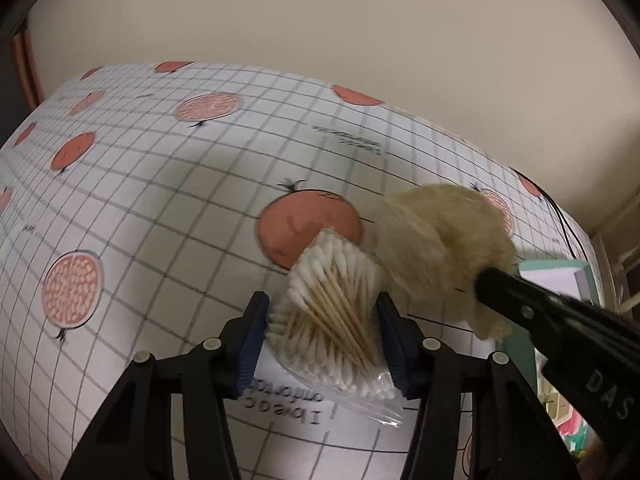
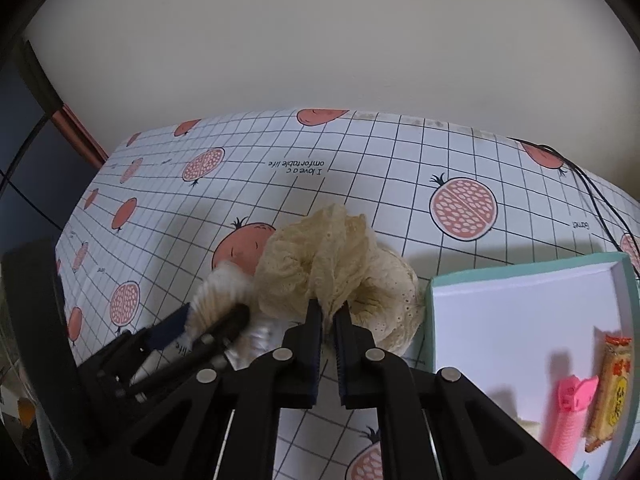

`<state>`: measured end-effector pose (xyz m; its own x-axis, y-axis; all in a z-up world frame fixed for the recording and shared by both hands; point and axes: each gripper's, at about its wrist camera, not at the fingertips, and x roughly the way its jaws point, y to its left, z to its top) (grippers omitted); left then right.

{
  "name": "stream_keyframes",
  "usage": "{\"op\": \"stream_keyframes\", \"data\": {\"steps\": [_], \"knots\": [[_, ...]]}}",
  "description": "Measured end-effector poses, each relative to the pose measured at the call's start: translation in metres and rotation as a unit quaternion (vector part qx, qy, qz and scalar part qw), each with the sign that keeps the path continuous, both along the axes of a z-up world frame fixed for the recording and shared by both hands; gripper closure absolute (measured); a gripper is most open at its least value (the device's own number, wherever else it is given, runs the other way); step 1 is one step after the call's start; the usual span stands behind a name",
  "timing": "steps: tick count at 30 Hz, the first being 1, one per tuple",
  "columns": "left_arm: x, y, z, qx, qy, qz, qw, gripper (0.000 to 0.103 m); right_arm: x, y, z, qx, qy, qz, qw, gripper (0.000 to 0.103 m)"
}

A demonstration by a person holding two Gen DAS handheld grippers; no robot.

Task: Organize objects
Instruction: 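Close the left gripper on the cotton swab bag while the right gripper closes on the lace bundle, then lift the swab bag and lace bundle and carry both over the tray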

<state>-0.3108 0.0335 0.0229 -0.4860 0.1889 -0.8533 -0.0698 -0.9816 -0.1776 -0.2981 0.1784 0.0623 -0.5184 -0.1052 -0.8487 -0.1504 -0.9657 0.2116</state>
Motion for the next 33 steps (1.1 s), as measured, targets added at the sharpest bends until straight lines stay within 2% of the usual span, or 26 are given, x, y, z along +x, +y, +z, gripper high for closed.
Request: {"op": "stream_keyframes", "data": {"steps": [11, 18, 24, 27, 33], "knots": [[0.011, -0.026, 0.012, 0.017, -0.021, 0.045, 0.9986, 0.051, 0.046, -0.005, 0.022, -0.002, 0.023, 0.007, 1.0, 0.096], [0.034, -0.021, 0.033, 0.008, -0.018, 0.036, 0.9992, 0.051, 0.086, -0.004, 0.046, -0.008, 0.047, 0.0, 0.999, 0.096], [0.059, -0.012, 0.056, 0.016, -0.013, 0.031, 0.9993, 0.051, 0.119, 0.006, 0.067, -0.005, 0.077, -0.017, 0.997, 0.096], [0.07, -0.002, 0.067, 0.009, -0.006, 0.021, 0.9997, 0.051, 0.135, 0.016, 0.071, -0.014, 0.093, -0.022, 0.995, 0.096], [0.087, 0.012, 0.084, 0.01, 0.007, 0.011, 0.9999, 0.051, 0.151, 0.047, 0.074, -0.016, 0.093, -0.05, 0.994, 0.096]]}}
